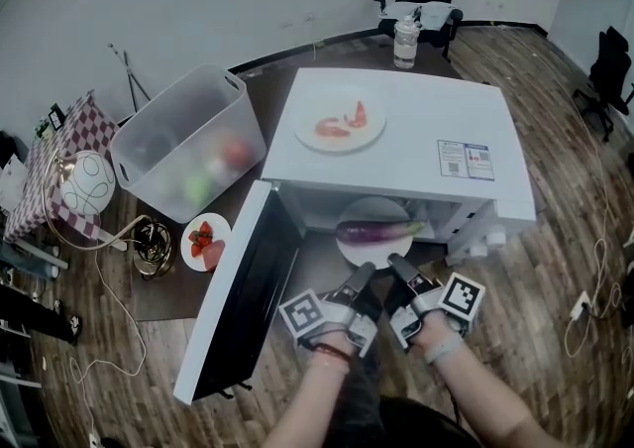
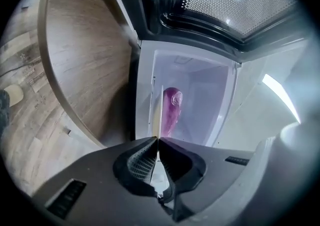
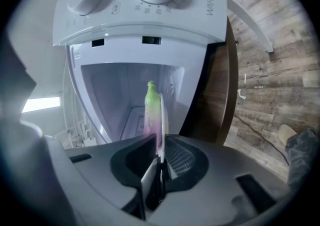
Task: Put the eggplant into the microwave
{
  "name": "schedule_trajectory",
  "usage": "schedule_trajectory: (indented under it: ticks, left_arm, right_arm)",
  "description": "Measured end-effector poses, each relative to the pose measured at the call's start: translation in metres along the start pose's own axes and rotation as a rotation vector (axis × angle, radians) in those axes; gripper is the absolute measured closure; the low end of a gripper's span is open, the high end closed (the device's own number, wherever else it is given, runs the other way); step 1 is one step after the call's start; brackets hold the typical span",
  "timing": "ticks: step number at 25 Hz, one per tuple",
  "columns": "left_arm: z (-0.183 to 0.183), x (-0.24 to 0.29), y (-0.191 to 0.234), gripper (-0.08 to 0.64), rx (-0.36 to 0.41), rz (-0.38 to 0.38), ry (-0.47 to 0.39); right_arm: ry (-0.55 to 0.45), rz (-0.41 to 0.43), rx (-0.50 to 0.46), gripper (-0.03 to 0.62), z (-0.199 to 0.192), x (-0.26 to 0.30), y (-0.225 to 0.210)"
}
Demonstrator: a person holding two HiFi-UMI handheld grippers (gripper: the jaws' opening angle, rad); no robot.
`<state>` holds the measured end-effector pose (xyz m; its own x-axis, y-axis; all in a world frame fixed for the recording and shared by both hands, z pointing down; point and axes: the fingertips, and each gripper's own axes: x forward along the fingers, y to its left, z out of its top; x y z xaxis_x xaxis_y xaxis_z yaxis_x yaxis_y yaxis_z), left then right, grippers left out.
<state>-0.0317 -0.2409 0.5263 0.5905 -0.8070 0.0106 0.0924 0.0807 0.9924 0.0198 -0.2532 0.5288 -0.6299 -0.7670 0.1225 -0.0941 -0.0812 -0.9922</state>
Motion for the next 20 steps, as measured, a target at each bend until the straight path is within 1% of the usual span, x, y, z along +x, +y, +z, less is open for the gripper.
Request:
schedule_trajectory:
  ticks: [14,17,20]
  left_arm:
    - [0.010,0.015,-0.001,0.543,0.011,0.021,-0.001]
    - [0.011,0.017,-0.002,0.544,0.021,0.024,0.014]
    - [0.013,0.019,-0.004,0.545,0.020,0.030,0.029]
  right_arm:
    - [0.049,0.006,-0.035,0.537,-0.006,0.004,0.000]
    - [0.047,-0.006,-0.037,0.568,-0.006,0.007,-0.001]
    - [0.035,-0.001,-0.019,0.569,-0.005,0.009,-0.001]
